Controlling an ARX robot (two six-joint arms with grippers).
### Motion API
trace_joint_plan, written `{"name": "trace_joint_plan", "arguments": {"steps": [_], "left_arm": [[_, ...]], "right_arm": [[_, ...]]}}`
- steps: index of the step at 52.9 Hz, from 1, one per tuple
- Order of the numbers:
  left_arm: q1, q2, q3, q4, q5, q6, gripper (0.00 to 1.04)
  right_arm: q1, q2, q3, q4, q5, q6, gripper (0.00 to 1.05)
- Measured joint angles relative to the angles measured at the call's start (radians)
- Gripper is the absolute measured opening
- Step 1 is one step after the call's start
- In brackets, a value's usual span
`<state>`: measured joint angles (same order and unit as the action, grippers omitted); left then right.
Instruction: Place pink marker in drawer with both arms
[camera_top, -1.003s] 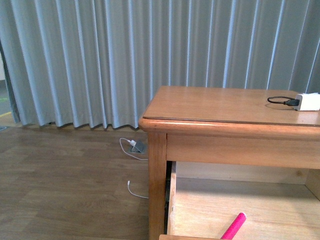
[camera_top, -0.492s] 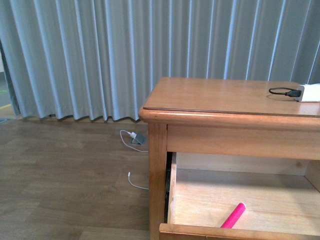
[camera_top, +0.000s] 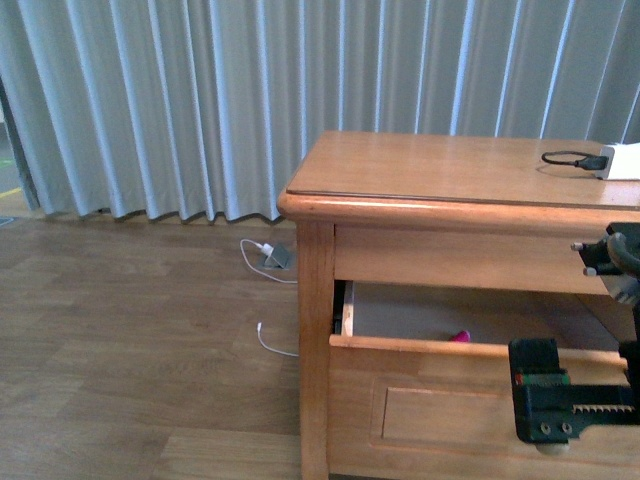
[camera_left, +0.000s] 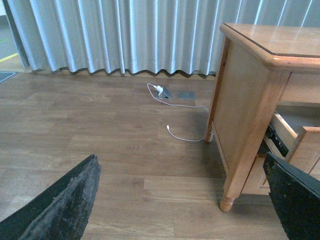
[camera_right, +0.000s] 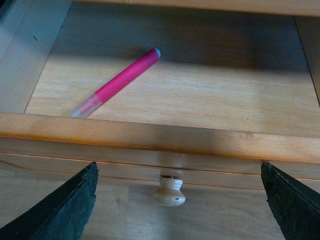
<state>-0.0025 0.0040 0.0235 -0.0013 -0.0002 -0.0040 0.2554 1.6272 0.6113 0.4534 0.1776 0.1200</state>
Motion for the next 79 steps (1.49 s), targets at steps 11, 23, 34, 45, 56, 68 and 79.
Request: {"name": "trace_joint_plan", "arguments": {"steps": [11, 23, 34, 45, 56, 68, 79], "left_arm": [[0.0, 0.0, 0.0, 0.0, 0.0, 0.0, 0.99], [0.0, 0.0, 0.0, 0.0, 0.0, 0.0, 0.99], [0.0, 0.0, 0.0, 0.0, 0.0, 0.0, 0.99], [0.0, 0.0, 0.0, 0.0, 0.0, 0.0, 0.99], [0.0, 0.0, 0.0, 0.0, 0.0, 0.0, 0.99], [0.0, 0.0, 0.0, 0.0, 0.0, 0.0, 0.99], [0.0, 0.0, 0.0, 0.0, 0.0, 0.0, 0.99]], "right_arm": [[-0.02, 0.151, 0.076, 0.155, 0.011, -0.03, 0.96], [-0.034, 0.278, 0.153, 0.286, 0.018, -0.074, 0.96], [-0.059, 0.365, 0.22, 0.329, 0.005, -0.06, 0.96], [-0.072, 0.418, 0.247, 0.352, 0.019, -0.042, 0.96], [-0.077, 0.436, 0.266, 0.361, 0.022, -0.037, 0.96], [-0.08, 0.422, 0.258, 0.356, -0.001, -0.023, 0.96], [-0.093, 0.269, 0.161, 0.288, -0.049, -0.005, 0.96]]}}
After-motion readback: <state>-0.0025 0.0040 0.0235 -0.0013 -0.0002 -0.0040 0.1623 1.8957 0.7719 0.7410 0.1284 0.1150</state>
